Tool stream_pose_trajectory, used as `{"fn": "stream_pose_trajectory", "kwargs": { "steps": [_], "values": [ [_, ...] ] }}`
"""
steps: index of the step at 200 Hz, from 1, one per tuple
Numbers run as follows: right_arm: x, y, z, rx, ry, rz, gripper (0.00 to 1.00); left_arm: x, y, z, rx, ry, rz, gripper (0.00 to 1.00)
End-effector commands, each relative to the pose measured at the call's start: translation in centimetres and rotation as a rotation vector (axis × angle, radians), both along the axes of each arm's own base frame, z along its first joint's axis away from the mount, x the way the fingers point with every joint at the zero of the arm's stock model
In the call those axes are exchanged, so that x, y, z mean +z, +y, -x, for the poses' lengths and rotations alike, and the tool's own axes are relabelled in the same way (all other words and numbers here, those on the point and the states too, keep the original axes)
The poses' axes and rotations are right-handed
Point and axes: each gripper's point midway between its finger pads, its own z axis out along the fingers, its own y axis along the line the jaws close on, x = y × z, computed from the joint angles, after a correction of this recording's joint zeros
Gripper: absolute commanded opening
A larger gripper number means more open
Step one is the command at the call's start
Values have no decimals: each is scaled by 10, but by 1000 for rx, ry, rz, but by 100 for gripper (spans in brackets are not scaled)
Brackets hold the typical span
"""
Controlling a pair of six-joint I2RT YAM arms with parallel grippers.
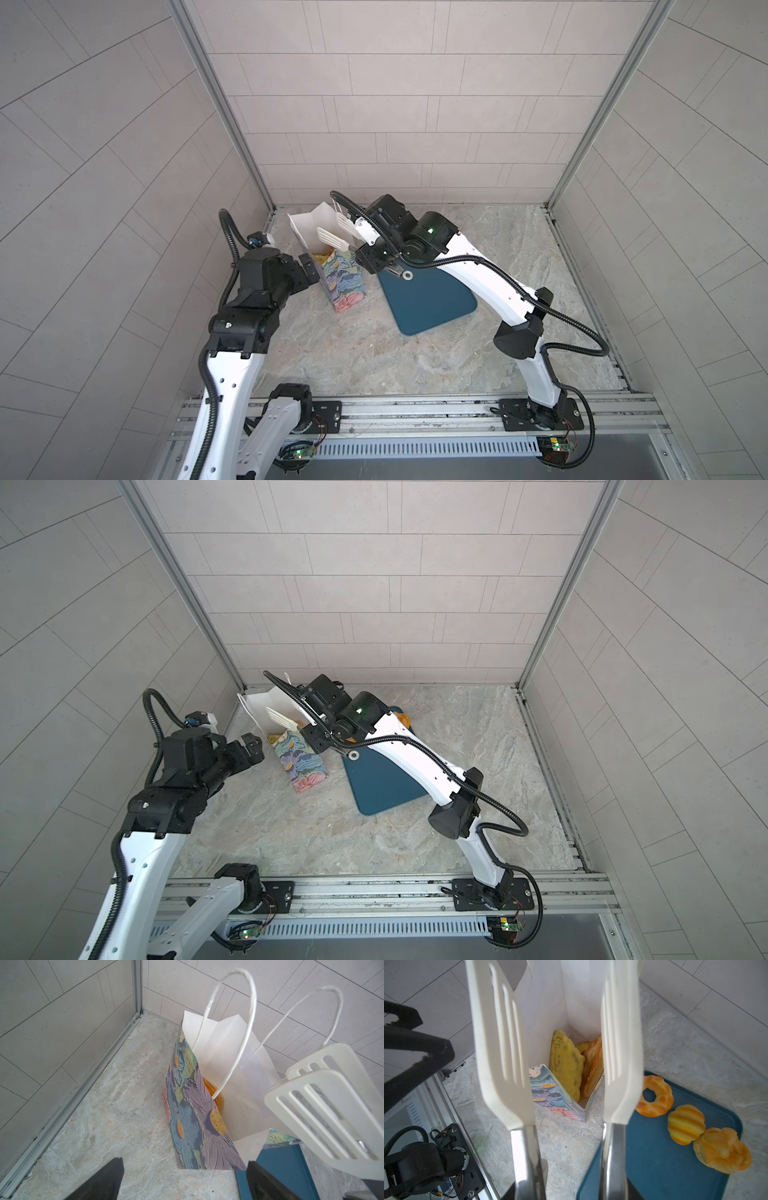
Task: Place the fake bread into the paper bag
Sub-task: 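Withdraw the empty right tongs from the bag back over the tray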
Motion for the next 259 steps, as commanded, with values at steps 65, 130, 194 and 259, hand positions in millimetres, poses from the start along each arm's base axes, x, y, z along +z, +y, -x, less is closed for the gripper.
{"fn": "stream_pose_trajectory", "kwargs": {
  "steps": [65, 130, 194, 259],
  "values": [
    [44, -61, 3, -92, -133, 64, 53, 6, 0, 4, -4, -19, 2, 100],
    [23, -105, -10, -212, -111, 143, 53, 3, -2, 4, -6, -12, 4, 100],
    [-28, -133, -35, -290, -33, 211, 52, 2, -2, 4, -5, -10, 0, 100],
    [-107, -138, -68, -333, 115, 383, 52, -2, -1, 6, -2, -3, -10, 100]
  ]
}}
